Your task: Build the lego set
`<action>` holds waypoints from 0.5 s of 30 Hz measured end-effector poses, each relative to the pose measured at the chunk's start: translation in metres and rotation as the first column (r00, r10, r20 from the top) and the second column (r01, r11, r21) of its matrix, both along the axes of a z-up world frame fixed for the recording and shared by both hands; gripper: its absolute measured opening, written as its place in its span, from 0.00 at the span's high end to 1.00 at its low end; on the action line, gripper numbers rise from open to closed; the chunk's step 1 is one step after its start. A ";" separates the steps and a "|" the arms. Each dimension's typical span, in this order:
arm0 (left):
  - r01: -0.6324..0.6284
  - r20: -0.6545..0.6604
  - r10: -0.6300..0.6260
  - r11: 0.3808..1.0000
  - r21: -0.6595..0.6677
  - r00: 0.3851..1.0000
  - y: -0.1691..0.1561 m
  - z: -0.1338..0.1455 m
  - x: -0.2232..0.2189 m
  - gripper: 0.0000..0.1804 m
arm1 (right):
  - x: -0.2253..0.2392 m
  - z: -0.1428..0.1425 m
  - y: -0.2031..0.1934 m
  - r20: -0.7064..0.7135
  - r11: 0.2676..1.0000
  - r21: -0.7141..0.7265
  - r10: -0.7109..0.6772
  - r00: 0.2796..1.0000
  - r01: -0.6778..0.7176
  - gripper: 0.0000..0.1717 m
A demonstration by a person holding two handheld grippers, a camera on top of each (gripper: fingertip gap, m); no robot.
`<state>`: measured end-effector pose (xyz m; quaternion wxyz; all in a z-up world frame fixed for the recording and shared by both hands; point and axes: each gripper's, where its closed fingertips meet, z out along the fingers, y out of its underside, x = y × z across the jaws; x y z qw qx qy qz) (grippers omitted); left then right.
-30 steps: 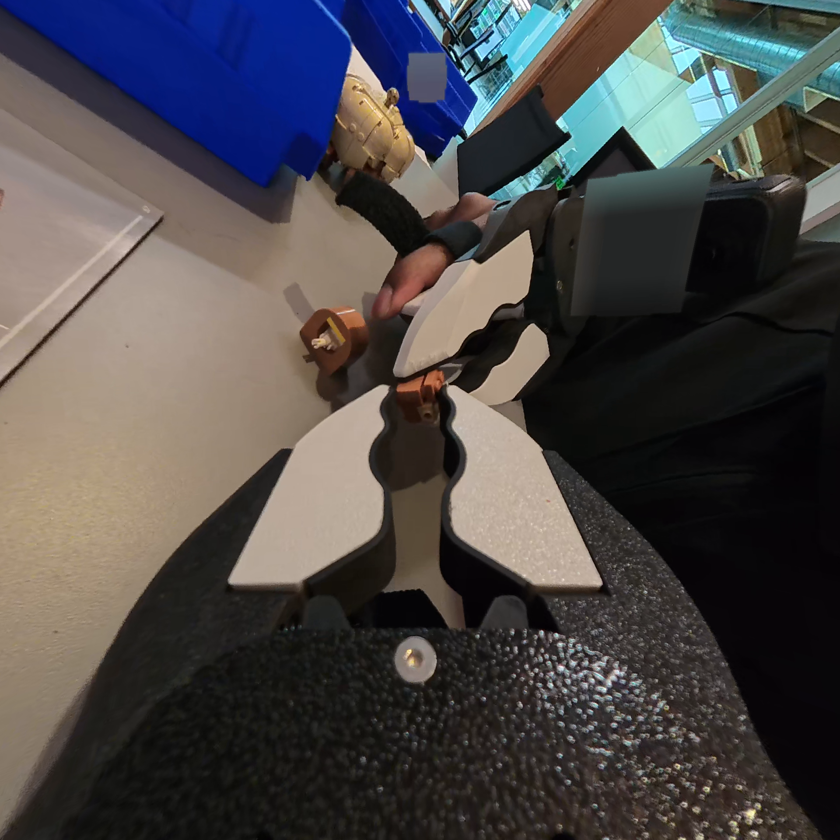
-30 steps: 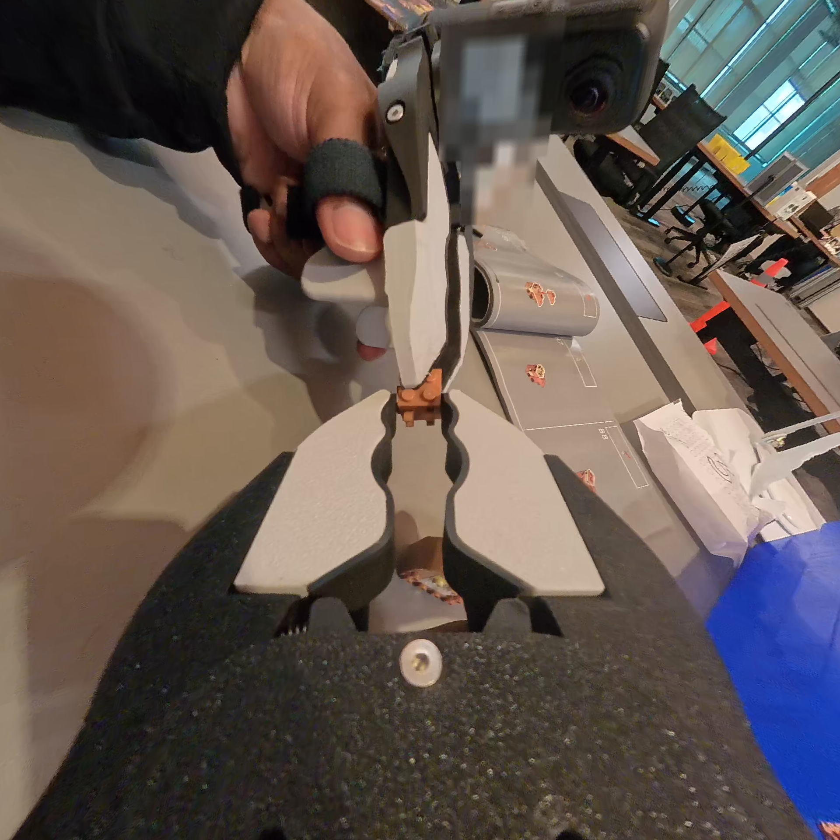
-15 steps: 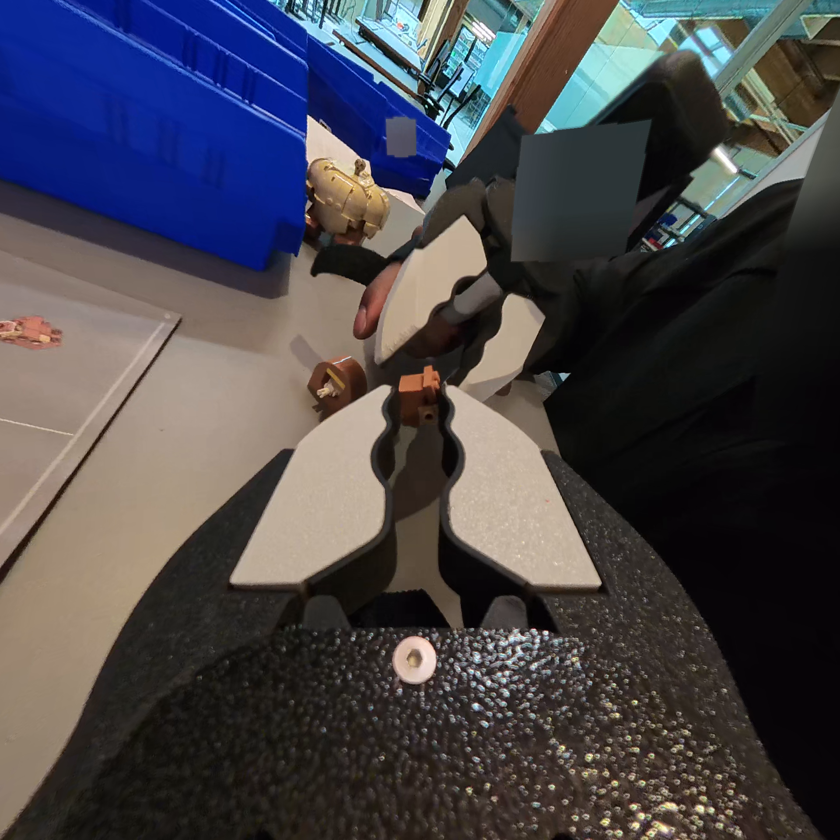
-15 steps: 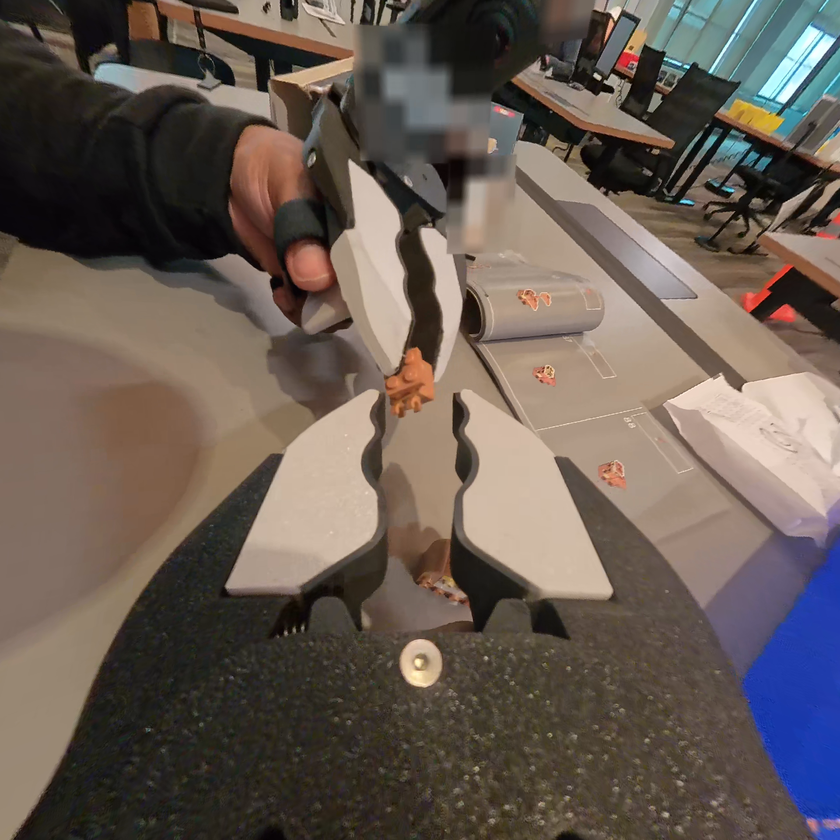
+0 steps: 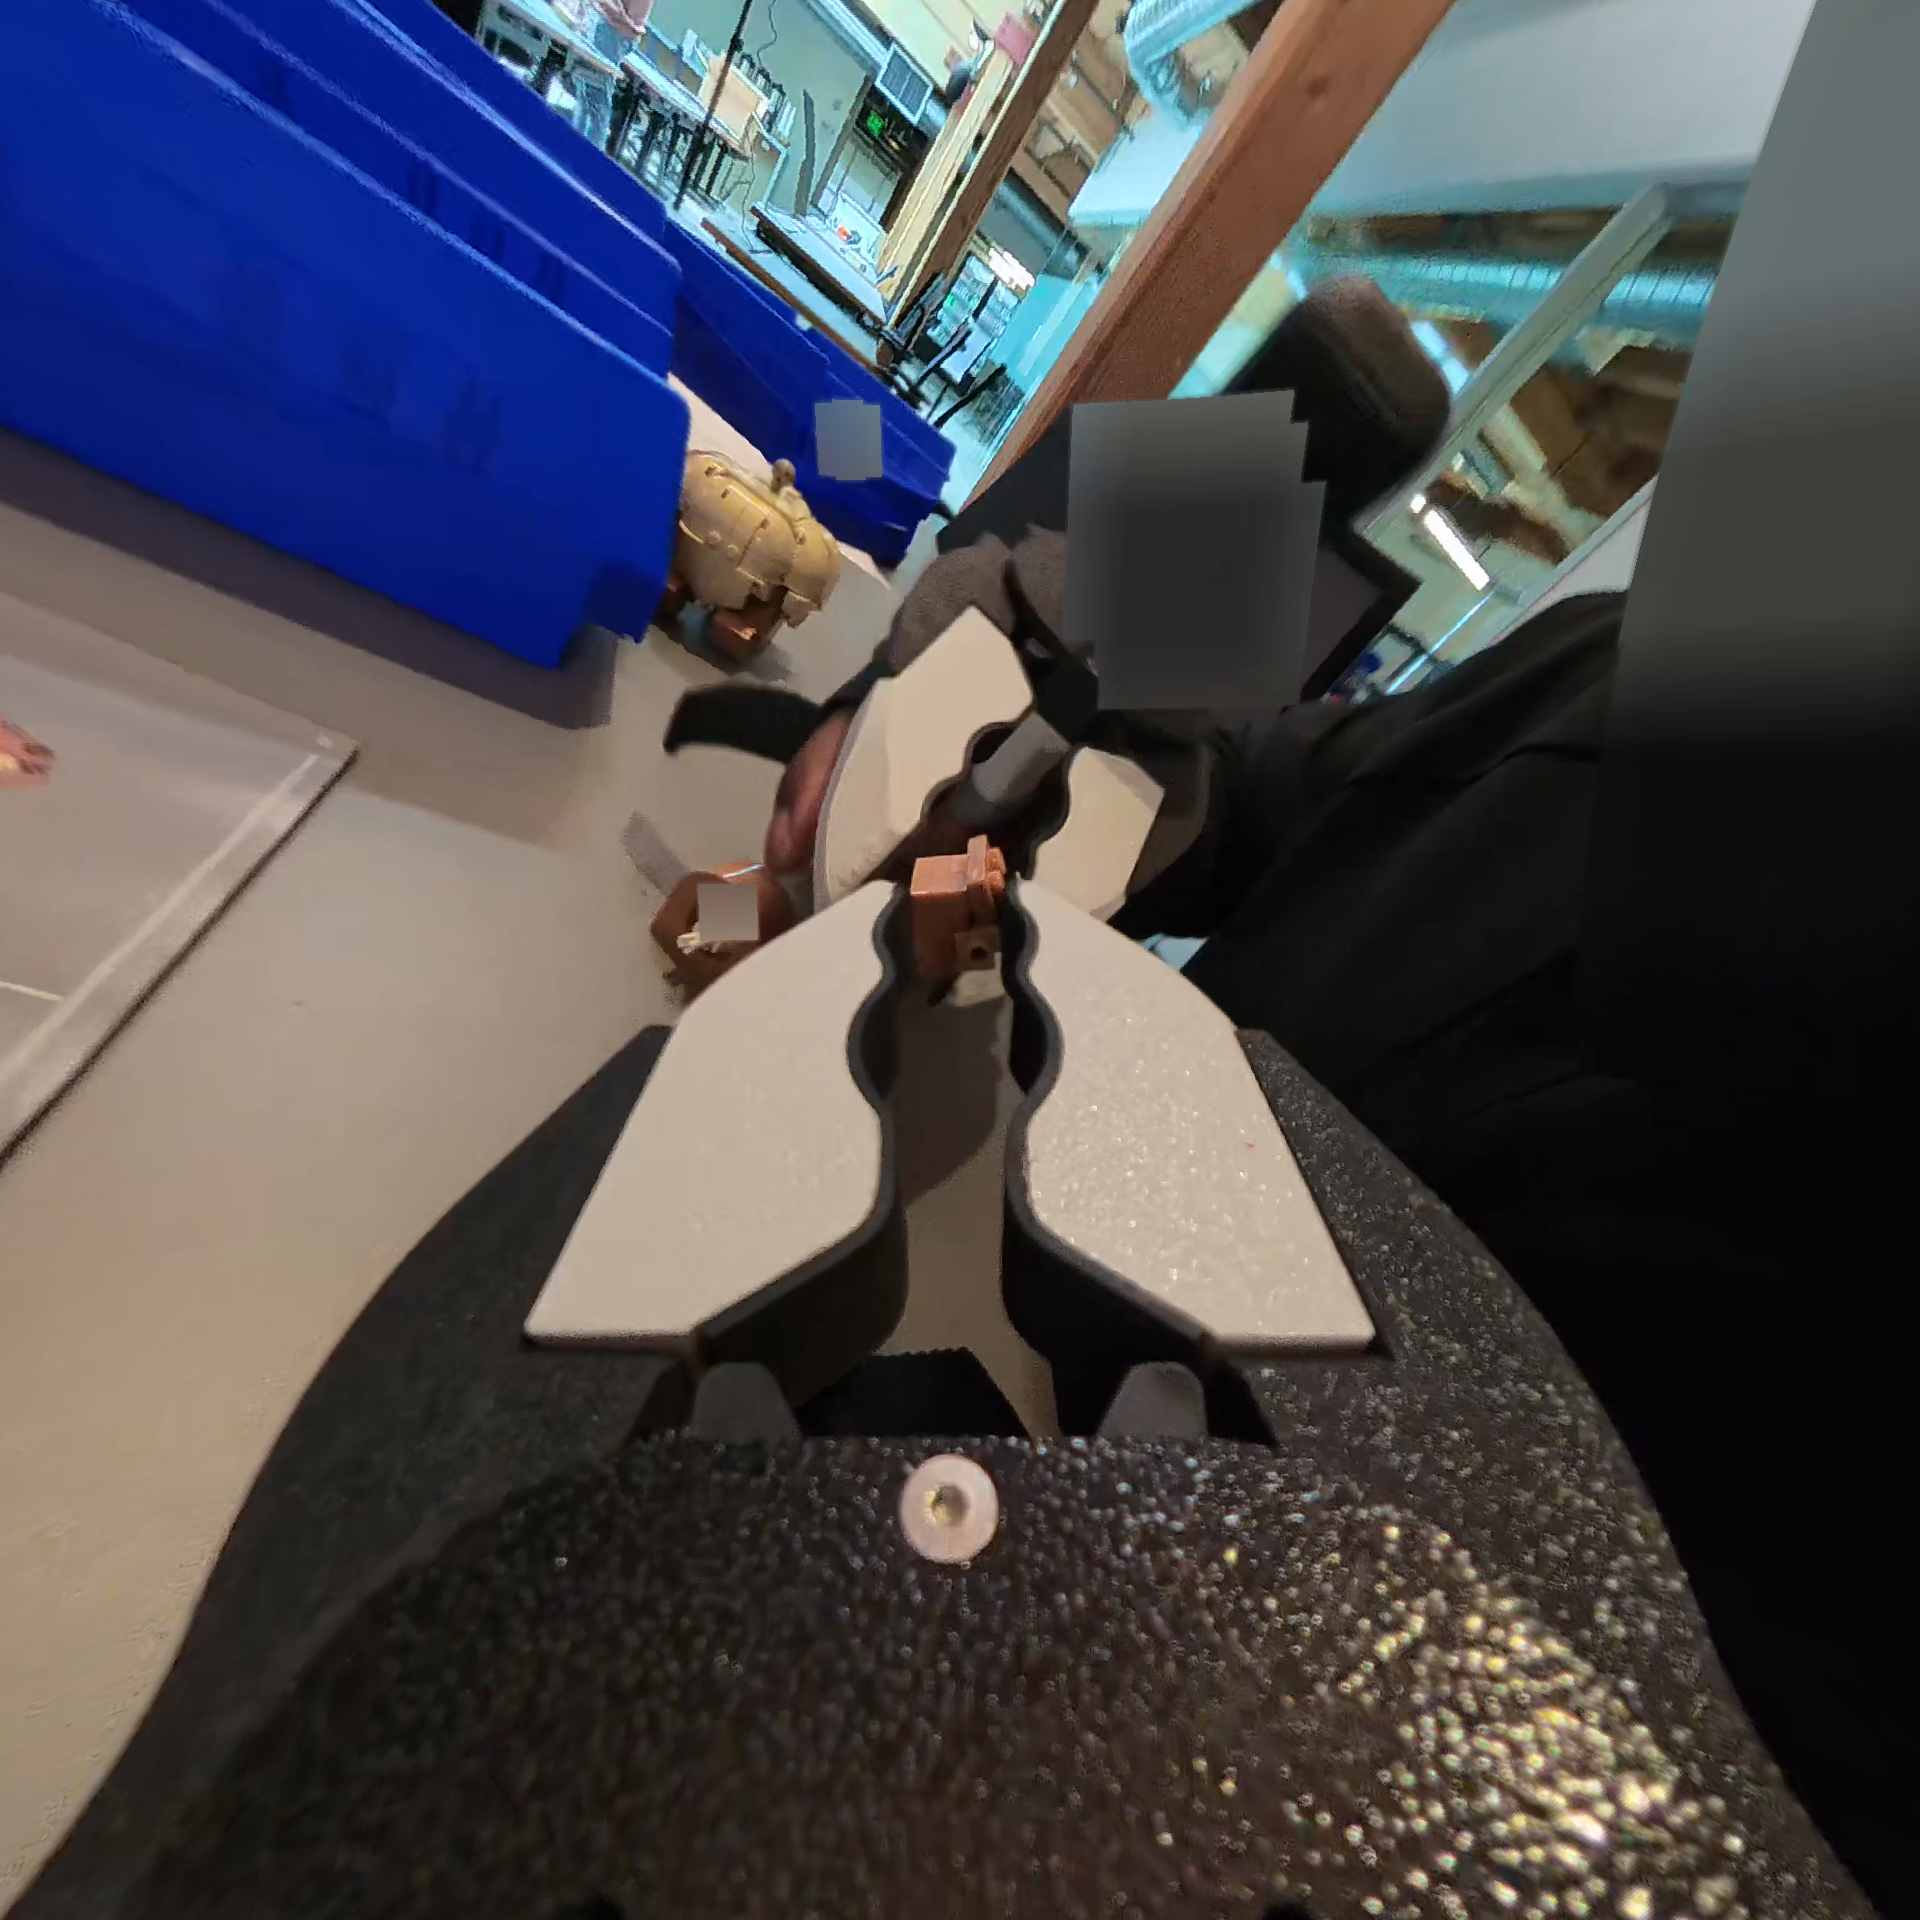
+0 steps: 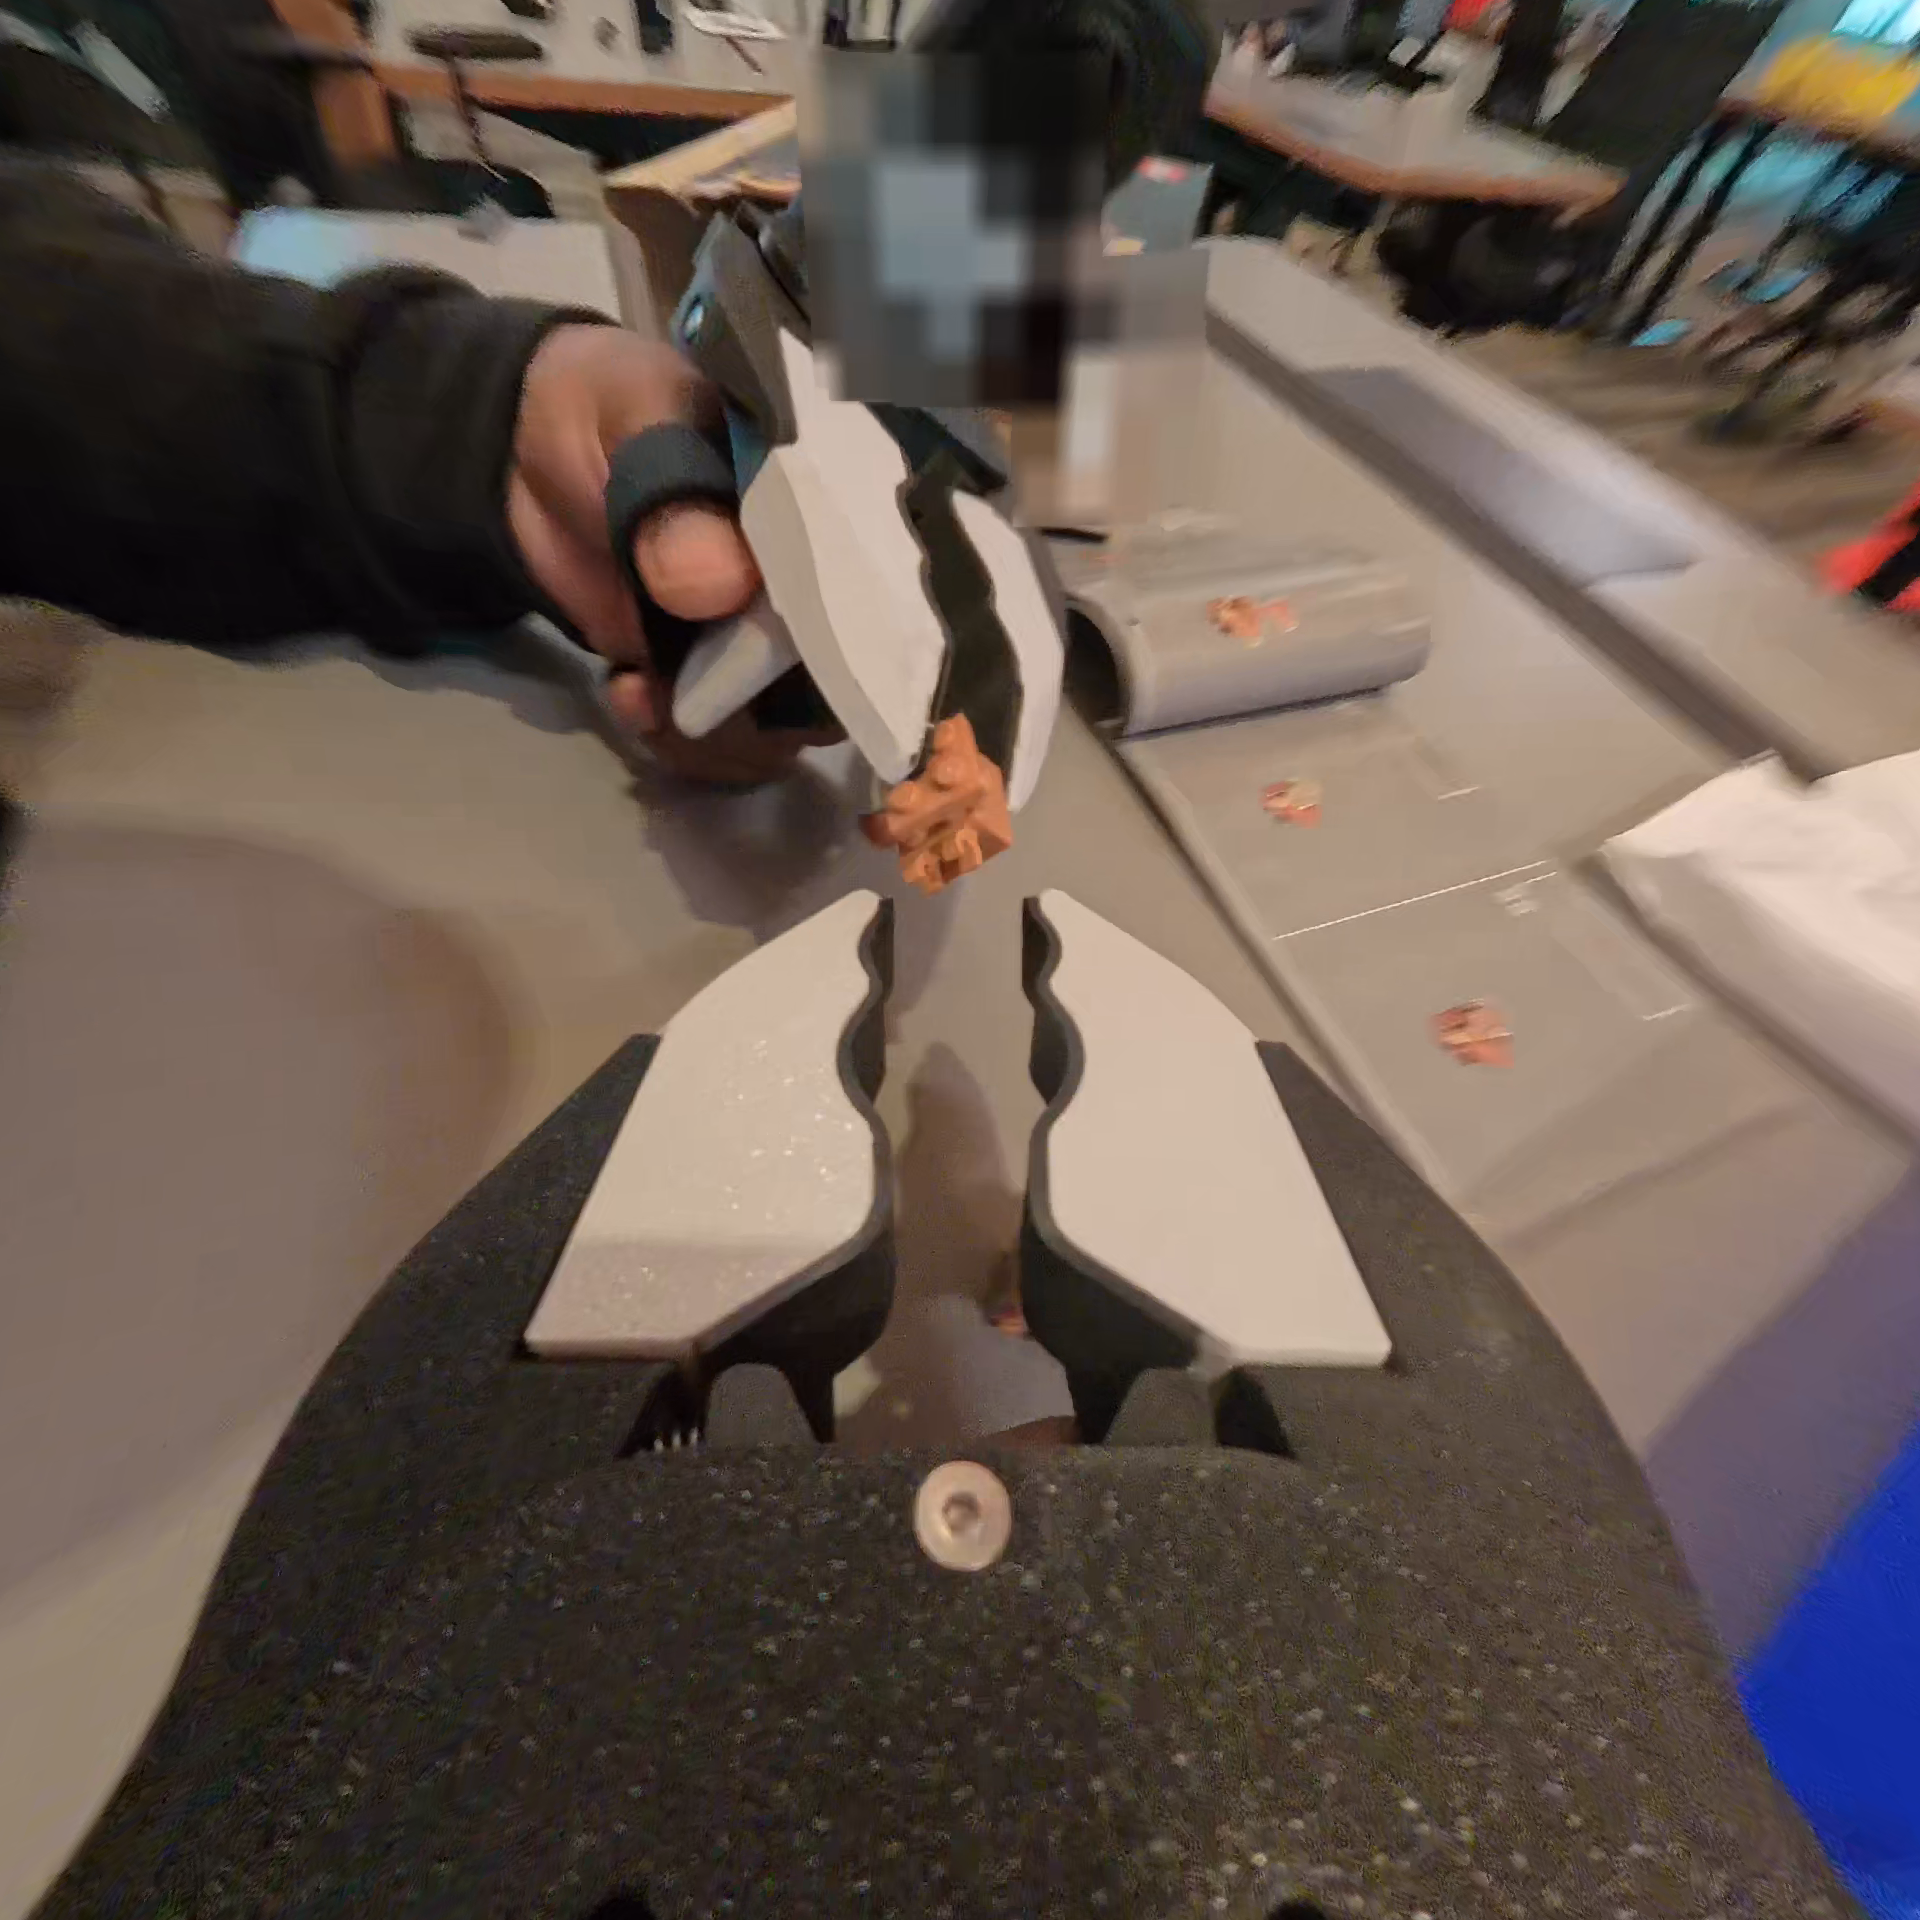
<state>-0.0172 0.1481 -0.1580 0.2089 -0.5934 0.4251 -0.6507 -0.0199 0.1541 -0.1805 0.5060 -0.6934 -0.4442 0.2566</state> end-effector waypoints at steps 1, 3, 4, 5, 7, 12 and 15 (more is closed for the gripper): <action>-0.001 0.004 0.001 0.999 -0.051 1.000 0.001 0.000 0.000 0.92 | 0.001 0.001 0.003 0.036 0.997 0.078 -0.024 0.999 0.021 0.87; -0.002 0.003 0.002 0.991 -0.135 1.000 0.002 0.000 0.001 0.92 | 0.003 0.003 0.006 0.090 0.977 0.207 -0.060 0.994 0.040 0.88; -0.004 0.004 0.005 0.986 -0.166 1.000 0.002 0.000 0.001 0.92 | 0.004 0.003 0.007 0.110 0.966 0.255 -0.072 0.991 0.042 0.88; -0.007 -0.002 0.007 0.981 -0.193 1.000 0.003 -0.001 0.001 0.92 | 0.004 0.003 0.008 0.124 0.956 0.289 -0.080 0.989 0.041 0.88; -0.008 -0.015 0.005 0.973 -0.229 1.000 0.003 -0.003 0.001 0.92 | 0.003 -0.001 0.009 0.143 0.950 0.309 -0.081 0.986 0.033 0.88; -0.010 -0.045 -0.003 0.957 -0.289 0.999 0.001 -0.008 0.002 0.91 | -0.001 -0.002 0.008 0.123 0.952 0.306 -0.067 0.990 0.026 0.89; -0.016 -0.059 -0.001 0.955 -0.295 0.998 0.002 -0.009 0.001 0.91 | -0.002 -0.003 0.007 0.110 0.957 0.289 -0.057 0.992 0.023 0.90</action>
